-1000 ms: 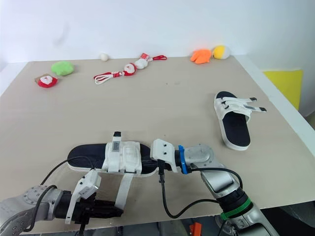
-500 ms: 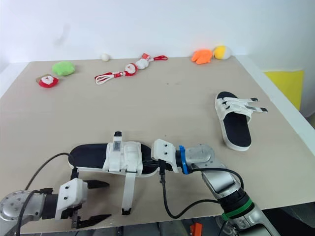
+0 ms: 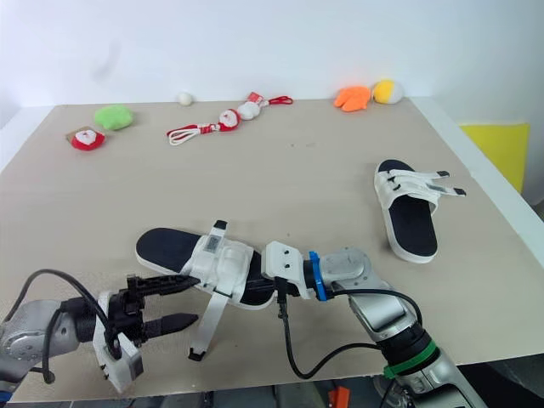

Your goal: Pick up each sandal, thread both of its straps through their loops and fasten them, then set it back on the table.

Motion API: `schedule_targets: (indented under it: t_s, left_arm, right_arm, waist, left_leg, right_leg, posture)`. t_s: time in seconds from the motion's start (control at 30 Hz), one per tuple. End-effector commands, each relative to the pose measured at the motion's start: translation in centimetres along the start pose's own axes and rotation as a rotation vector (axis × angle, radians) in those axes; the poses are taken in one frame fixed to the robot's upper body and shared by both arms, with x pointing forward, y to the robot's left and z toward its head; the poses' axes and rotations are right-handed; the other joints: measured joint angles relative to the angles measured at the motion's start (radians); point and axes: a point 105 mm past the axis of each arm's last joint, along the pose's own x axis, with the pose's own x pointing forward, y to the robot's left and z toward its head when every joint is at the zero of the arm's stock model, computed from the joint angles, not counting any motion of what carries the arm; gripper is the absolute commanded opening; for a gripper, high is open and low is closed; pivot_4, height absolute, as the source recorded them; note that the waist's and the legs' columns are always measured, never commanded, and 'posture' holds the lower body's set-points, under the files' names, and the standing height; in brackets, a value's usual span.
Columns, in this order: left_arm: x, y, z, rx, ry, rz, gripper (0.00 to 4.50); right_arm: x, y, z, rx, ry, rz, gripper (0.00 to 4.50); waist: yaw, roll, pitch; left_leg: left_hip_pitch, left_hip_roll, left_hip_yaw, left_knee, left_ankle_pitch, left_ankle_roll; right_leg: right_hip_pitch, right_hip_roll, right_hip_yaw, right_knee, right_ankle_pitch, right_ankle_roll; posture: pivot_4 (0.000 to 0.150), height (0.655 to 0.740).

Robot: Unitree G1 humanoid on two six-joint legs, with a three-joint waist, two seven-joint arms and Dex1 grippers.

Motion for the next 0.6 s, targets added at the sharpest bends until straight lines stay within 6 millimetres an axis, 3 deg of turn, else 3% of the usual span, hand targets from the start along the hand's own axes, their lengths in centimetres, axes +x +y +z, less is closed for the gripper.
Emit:
schedule_targets:
  t_s: [0.03, 0.47, 0.57, 0.6]
  left_arm:
    - [0.3, -0.5, 1.2, 0.037, -0.083, 0.003, 4.45]
    - [1.3, -2.2, 1.9, 0.027, -0.203, -0.033, 4.45]
    - [1.5, -2.5, 1.8, 0.024, -0.216, -0.046, 3.68]
    - [1.6, -2.6, 1.8, 0.024, -0.220, -0.051, 3.08]
  right_arm:
    - [0.2, 0.9, -1.6, 0.050, 0.057, 0.041, 0.00]
    - [0.0, 0.2, -1.6, 0.043, 0.061, 0.014, 0.00]
    - [0.0, 0.2, -1.6, 0.043, 0.063, 0.009, 0.00]
    - [0.1, 0.2, -1.6, 0.041, 0.063, 0.009, 0.00]
  waist:
    - [0.000, 0.000, 0.000]
    - [0.004, 0.000, 0.000]
    - [0.005, 0.000, 0.000]
    - [0.005, 0.000, 0.000]
  left_leg:
    - [0.000, 0.000, 0.000, 0.000, 0.000, 0.000]
    - [0.000, 0.000, 0.000, 0.002, 0.000, 0.000]
    - [0.001, 0.000, 0.000, 0.003, 0.000, 0.000]
    - [0.001, 0.000, 0.000, 0.003, 0.000, 0.000]
  right_leg:
    - [0.000, 0.000, 0.000, 0.000, 0.000, 0.000]
    - [0.001, 0.000, 0.000, 0.002, 0.001, 0.002]
    - [0.001, 0.000, 0.000, 0.003, 0.002, 0.003]
    - [0.001, 0.000, 0.000, 0.003, 0.002, 0.003]
  posture:
    - [0.150, 0.7400]
    - [0.150, 0.7400]
    - [0.150, 0.7400]
    - [0.150, 0.7400]
